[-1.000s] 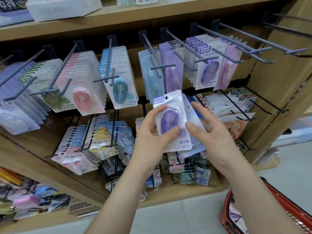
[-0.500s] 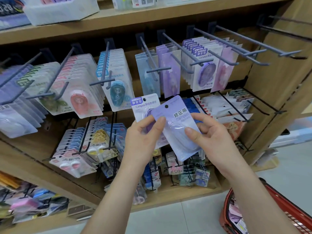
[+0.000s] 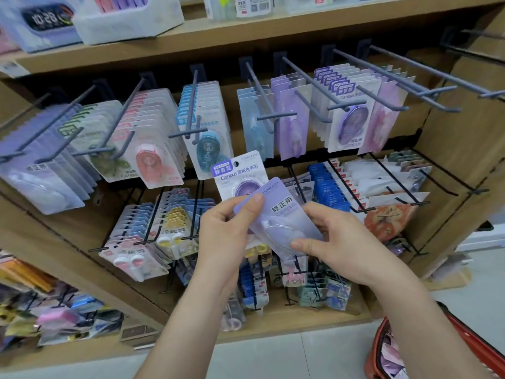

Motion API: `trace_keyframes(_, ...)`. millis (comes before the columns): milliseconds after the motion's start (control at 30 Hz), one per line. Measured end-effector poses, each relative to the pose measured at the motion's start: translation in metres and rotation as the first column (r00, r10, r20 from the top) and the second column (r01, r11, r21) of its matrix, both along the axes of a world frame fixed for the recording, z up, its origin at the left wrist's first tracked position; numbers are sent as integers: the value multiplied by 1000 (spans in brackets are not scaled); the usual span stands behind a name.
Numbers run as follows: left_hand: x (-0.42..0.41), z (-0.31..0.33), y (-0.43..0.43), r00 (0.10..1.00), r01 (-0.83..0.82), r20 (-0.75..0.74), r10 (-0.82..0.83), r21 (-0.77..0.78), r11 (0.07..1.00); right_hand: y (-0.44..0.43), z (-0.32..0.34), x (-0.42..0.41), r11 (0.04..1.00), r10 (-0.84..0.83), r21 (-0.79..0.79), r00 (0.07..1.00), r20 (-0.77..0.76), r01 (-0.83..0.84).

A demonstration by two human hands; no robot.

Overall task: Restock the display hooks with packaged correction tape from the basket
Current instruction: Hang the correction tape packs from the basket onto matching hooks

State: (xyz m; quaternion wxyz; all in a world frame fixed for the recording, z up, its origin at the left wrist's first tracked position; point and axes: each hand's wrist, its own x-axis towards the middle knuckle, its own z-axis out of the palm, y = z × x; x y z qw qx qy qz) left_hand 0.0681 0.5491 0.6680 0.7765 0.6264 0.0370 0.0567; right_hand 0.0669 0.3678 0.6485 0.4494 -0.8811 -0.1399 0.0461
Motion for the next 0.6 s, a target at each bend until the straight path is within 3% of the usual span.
trace_keyframes(67, -5, -2, 10, 999, -40, 24, 39, 45, 998, 9, 6, 3, 983, -3, -184, 997, 75, 17)
trace_keyframes(133, -9, -4, 22, 996, -81, 40, 78, 75, 994, 18, 10, 7, 966, 2, -257, 995, 104, 25)
trace_keyframes(200, -12, -3, 35, 990, -125, 75, 118, 92, 988, 28, 11, 10, 985, 32, -171, 997, 76, -19)
trace_keyframes(267, -14, -3, 50, 983, -151, 120, 136, 126, 980, 38, 10, 11, 999, 30, 15, 999, 30, -30)
trace_keyframes(400, -20, 1, 78, 965, -217, 195, 178, 203, 955, 55, 12, 11, 937, -60, 340, 995, -79, 84)
trace_keyframes(533, -30, 7, 86, 976, -93, 204, 71, 99, 991, 75, 18, 10, 953, -58, 299, 998, 33, 46)
trace_keyframes(600, -33, 10, 85, 981, -62, 185, 49, 67, 996, 91, 20, 6, 920, -57, 386, 998, -35, 66)
